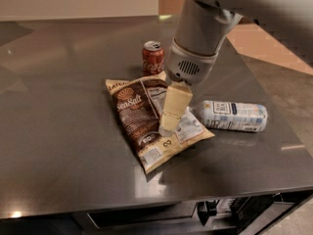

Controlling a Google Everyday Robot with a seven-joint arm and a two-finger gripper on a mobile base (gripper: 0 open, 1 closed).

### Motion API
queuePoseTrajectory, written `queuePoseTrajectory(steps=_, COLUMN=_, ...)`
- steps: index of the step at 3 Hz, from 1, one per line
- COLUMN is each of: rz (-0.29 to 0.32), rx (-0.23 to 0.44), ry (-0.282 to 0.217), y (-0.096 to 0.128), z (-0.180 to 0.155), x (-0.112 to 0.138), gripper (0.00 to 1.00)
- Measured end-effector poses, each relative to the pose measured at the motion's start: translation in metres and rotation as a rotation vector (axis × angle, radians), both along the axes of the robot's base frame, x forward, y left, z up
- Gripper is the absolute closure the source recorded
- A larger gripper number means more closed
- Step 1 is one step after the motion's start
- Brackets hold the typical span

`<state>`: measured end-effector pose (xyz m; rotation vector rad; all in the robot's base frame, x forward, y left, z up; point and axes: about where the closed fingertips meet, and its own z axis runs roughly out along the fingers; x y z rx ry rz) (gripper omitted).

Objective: Move brown chip bag near blue plastic bottle

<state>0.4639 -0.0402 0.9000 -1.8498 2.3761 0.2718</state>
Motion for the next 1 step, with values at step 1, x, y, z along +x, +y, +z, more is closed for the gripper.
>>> queuePoseTrajectory(steps=1, rz=0.0, rx=0.001, ry=-0.001, y=0.0002, z=0.0001, x=0.0001, gripper=0.0)
